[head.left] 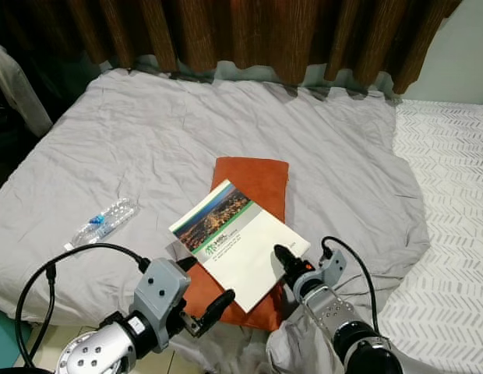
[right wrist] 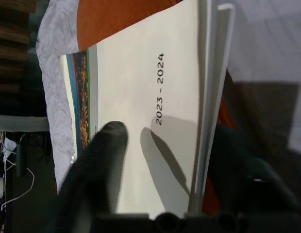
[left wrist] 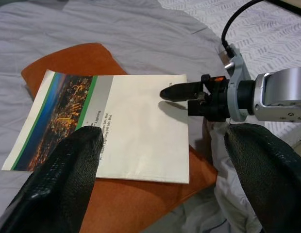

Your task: Clean up the room

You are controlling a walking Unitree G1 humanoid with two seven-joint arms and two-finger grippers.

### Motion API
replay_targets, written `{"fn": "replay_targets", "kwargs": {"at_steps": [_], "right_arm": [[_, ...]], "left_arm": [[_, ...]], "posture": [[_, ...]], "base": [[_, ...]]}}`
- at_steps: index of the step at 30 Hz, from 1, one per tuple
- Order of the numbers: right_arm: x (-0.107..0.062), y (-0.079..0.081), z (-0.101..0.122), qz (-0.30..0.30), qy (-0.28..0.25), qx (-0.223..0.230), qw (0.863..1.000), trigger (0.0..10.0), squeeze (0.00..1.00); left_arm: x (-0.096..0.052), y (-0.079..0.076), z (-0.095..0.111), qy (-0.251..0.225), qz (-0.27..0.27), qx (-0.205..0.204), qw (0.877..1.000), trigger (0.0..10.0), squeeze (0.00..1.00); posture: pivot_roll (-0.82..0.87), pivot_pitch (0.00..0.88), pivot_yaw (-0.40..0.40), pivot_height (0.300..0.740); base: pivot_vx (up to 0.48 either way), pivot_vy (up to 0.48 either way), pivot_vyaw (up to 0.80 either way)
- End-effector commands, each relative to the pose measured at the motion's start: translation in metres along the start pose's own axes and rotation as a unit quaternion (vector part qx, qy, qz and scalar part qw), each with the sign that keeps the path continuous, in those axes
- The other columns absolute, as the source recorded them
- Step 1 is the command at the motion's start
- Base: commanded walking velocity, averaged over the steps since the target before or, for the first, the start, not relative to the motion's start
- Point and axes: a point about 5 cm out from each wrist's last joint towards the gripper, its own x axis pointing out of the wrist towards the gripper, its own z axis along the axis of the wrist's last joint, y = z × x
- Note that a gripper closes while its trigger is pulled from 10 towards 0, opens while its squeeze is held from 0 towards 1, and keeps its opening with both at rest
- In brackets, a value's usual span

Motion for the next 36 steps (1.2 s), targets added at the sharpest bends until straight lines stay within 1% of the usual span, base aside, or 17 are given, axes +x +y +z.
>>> {"fn": "replay_targets", "kwargs": {"at_steps": [1,8,15,18,20,23,24,25,26,27,29,30,31,33,34,35,36], "right_arm": [[0.0,0.0,-0.006,-0.005,0.009,0.018,1.0,0.0,0.0],[0.003,0.005,-0.001,-0.005,-0.001,0.018,1.0,0.0,0.0],[0.004,0.007,0.008,-0.001,-0.014,0.01,1.0,0.0,0.0],[0.005,0.01,0.019,0.004,-0.03,-0.002,1.0,0.0,0.0],[0.007,0.018,0.032,0.025,-0.041,-0.029,0.998,0.0,0.0],[0.007,0.022,0.039,0.035,-0.046,-0.05,0.997,0.0,0.0],[0.007,0.026,0.052,0.046,-0.058,-0.084,0.994,0.0,0.0],[0.006,0.029,0.061,0.053,-0.065,-0.105,0.991,0.0,0.0],[0.004,0.03,0.077,0.054,-0.081,-0.125,0.987,0.0,0.0],[0.004,0.03,0.077,0.054,-0.081,-0.125,0.987,0.0,0.0],[-0.004,0.029,0.108,0.043,-0.119,-0.169,0.977,0.0,0.0],[-0.007,0.029,0.118,0.039,-0.133,-0.185,0.973,0.0,0.0],[-0.007,0.029,0.118,0.039,-0.133,-0.185,0.973,0.0,0.0],[-0.012,0.037,0.136,0.052,-0.163,-0.206,0.963,0.0,0.0],[-0.015,0.044,0.144,0.067,-0.181,-0.228,0.954,0.0,0.0],[-0.015,0.044,0.144,0.067,-0.181,-0.228,0.954,0.0,0.0],[-0.017,0.049,0.15,0.078,-0.193,-0.245,0.947,0.0,0.0]], "left_arm": [[0.001,-0.004,-0.002,0.002,-0.007,-0.004,1.0,10.0,0.0],[-0.001,-0.001,-0.001,0.003,-0.005,0.001,1.0,10.0,0.0],[0.005,0.0,-0.002,-0.003,-0.003,0.002,1.0,10.0,0.0],[0.013,0.003,-0.002,-0.009,-0.002,0.005,1.0,10.0,0.0],[0.02,0.006,-0.005,-0.012,0.002,0.008,1.0,10.0,0.0],[0.022,0.007,-0.006,-0.014,0.004,0.008,1.0,10.0,0.0],[0.028,0.01,-0.007,-0.018,0.01,0.009,1.0,10.0,0.0],[0.032,0.012,-0.008,-0.021,0.013,0.009,1.0,10.0,0.0],[0.039,0.016,-0.01,-0.023,0.023,0.011,0.999,10.0,0.0],[0.039,0.016,-0.01,-0.023,0.023,0.011,0.999,10.0,0.0],[0.056,0.021,-0.015,-0.026,0.052,0.009,0.998,10.0,0.0],[0.063,0.023,-0.016,-0.026,0.063,0.011,0.998,10.0,0.0],[0.063,0.023,-0.016,-0.026,0.063,0.011,0.998,10.0,0.0],[0.073,0.022,-0.017,-0.037,0.079,-0.005,0.996,10.0,0.0],[0.078,0.022,-0.017,-0.043,0.091,-0.013,0.995,10.0,0.0],[0.078,0.022,-0.017,-0.043,0.091,-0.013,0.995,10.0,0.0],[0.081,0.022,-0.016,-0.046,0.099,-0.017,0.994,10.0,0.0]], "posture": [[0.24,0.226,0.012,0.74],[0.26,0.237,0.019,0.74],[0.24,0.213,0.009,0.74],[0.22,0.182,-0.003,0.74],[0.2,0.16,-0.009,0.74],[0.19,0.145,-0.01,0.74],[0.16,0.101,-0.018,0.74],[0.16,0.101,-0.018,0.74],[0.12,0.062,-0.021,0.74],[0.12,0.062,-0.021,0.74],[0.07,0.0,-0.027,0.74],[0.07,0.0,-0.027,0.74],[0.07,0.0,-0.027,0.74],[0.05,0.0,-0.03,0.74],[0.03,0.0,-0.029,0.74],[0.03,0.0,-0.029,0.74],[0.03,0.0,-0.029,0.74]], "base": [[0.0,0.0,0.0],[0.0,0.0,0.0],[0.0,0.0,0.0],[0.0,0.0,0.0],[0.0,0.0,0.0],[0.0,0.0,0.0],[0.0,0.0,0.0],[0.0,0.0,0.0],[0.0,0.0,0.0],[0.0,0.0,0.0],[0.0,0.0,0.0],[0.0,0.0,0.0],[0.0,0.0,0.0],[0.0,0.0,0.0],[0.0,0.0,0.0],[0.0,0.0,0.0],[0.0,0.0,0.0]]}}
